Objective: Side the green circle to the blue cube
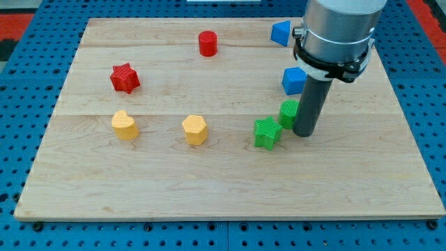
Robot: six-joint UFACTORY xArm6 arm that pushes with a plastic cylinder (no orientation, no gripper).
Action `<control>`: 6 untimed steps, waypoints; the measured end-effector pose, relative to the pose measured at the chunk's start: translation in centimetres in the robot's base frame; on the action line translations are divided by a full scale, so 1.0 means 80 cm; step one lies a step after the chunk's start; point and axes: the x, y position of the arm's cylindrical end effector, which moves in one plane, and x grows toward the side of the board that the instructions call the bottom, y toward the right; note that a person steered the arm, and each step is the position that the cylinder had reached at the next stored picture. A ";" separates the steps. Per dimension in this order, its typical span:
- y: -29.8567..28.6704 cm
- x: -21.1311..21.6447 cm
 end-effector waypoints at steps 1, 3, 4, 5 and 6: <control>0.000 -0.009; 0.033 -0.034; 0.019 -0.059; -0.001 -0.090; -0.027 -0.112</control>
